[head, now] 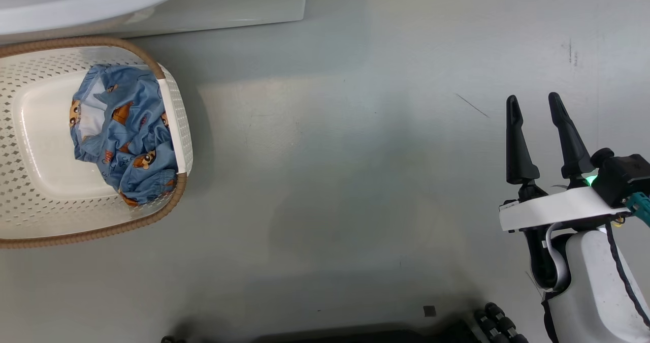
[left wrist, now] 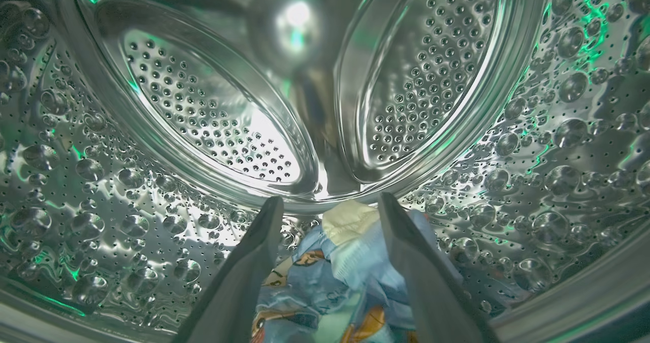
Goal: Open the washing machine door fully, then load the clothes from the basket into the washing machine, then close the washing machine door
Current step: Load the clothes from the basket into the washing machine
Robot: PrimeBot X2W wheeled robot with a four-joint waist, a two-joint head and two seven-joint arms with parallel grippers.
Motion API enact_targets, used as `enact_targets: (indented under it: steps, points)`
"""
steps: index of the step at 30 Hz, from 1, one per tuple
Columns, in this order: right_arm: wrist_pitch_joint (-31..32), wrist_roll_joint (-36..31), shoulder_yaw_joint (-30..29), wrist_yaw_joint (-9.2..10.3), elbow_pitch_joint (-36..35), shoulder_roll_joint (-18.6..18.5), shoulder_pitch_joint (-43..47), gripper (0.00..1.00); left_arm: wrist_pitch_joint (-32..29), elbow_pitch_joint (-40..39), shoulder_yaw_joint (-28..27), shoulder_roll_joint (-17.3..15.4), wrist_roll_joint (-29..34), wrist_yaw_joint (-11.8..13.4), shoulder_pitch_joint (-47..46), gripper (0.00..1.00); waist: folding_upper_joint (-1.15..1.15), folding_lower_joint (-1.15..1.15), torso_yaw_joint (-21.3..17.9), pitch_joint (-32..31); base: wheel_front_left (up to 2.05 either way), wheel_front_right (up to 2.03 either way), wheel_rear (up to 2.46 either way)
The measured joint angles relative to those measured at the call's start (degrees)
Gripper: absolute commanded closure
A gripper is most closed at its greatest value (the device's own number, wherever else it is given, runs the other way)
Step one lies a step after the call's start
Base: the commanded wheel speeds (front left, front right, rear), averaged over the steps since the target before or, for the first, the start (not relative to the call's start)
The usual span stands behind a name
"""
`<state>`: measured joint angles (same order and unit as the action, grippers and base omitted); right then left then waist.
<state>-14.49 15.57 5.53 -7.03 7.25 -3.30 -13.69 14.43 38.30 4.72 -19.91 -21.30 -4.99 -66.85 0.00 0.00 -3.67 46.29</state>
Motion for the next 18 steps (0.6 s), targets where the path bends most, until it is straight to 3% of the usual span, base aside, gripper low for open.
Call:
enact_targets:
  steps: [18]
  points:
    - [0.00, 0.00, -0.83, 0.00, 1.31, 0.03, -0.24, 0.00, 0.03, 5.77, 0.63, 2.45, -1.08, -0.58, 2.26, 0.00, 0.00, 0.00, 0.52, -4.61, 0.00, 0.00, 0.00]
